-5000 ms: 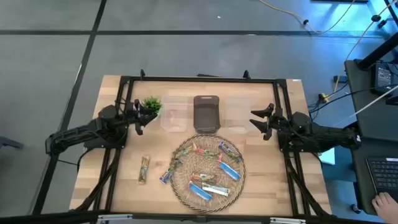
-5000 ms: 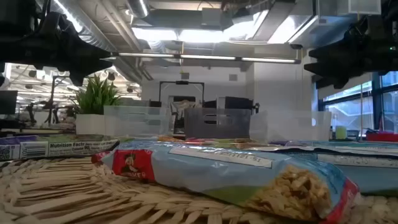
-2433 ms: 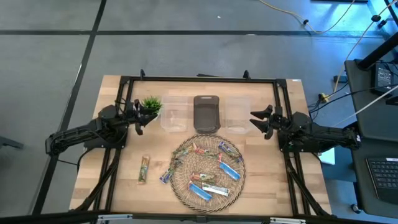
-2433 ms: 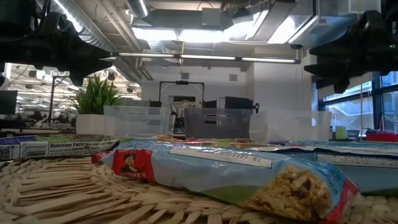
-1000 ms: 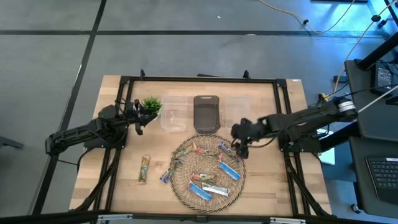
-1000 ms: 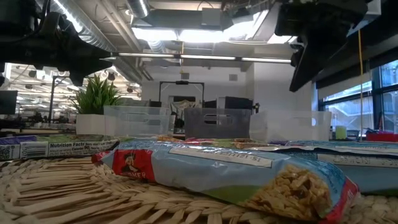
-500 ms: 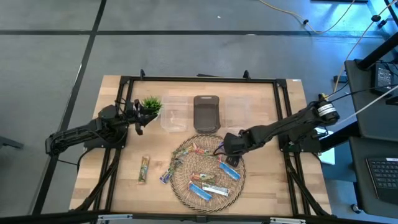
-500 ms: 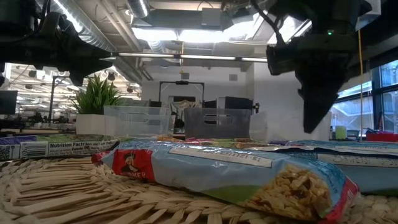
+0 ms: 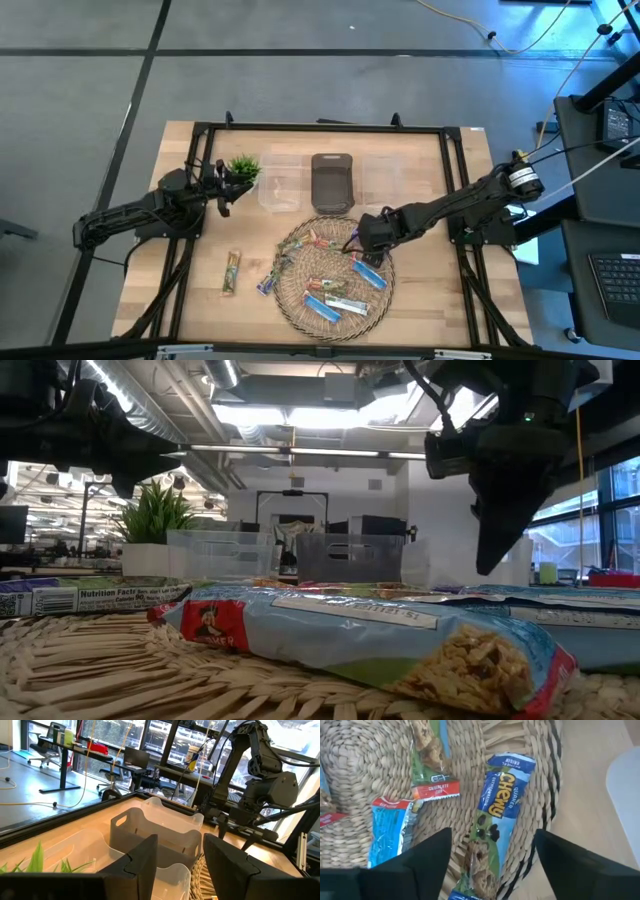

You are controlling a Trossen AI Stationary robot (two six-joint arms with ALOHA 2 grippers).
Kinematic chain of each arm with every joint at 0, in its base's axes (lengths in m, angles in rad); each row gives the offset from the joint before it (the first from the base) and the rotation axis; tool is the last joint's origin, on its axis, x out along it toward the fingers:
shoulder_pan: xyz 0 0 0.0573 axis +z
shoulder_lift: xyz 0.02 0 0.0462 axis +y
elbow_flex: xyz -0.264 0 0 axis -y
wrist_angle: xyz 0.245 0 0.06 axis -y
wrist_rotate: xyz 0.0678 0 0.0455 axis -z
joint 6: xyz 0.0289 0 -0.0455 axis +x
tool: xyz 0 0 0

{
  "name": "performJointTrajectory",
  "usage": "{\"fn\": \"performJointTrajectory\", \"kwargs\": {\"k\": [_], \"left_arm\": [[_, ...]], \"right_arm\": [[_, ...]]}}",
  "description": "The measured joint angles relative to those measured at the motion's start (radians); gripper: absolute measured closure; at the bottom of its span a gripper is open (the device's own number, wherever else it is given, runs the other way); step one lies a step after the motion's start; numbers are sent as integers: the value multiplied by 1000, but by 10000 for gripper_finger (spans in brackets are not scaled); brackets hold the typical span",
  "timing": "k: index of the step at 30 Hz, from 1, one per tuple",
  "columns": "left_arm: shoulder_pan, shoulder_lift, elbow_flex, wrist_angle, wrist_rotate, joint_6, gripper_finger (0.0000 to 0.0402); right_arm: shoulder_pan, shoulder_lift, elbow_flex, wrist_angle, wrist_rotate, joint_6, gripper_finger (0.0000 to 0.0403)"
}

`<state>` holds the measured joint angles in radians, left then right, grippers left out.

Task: Pick and place Granola Bars by type
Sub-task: Put the blue granola bar into the right transparent bin

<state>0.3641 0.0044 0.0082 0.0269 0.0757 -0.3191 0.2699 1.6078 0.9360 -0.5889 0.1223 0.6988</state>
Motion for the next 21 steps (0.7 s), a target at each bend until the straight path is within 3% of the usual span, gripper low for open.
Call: {"fn": "performJointTrajectory", "kwargs": {"k": [11, 21], "left_arm": [[0, 0, 0, 0, 0, 0, 250], [0, 0, 0, 0, 0, 0, 249]], "right_arm": [[0, 111, -1, 46, 0, 28, 110], [0, 124, 0, 47, 6, 53, 202]]}}
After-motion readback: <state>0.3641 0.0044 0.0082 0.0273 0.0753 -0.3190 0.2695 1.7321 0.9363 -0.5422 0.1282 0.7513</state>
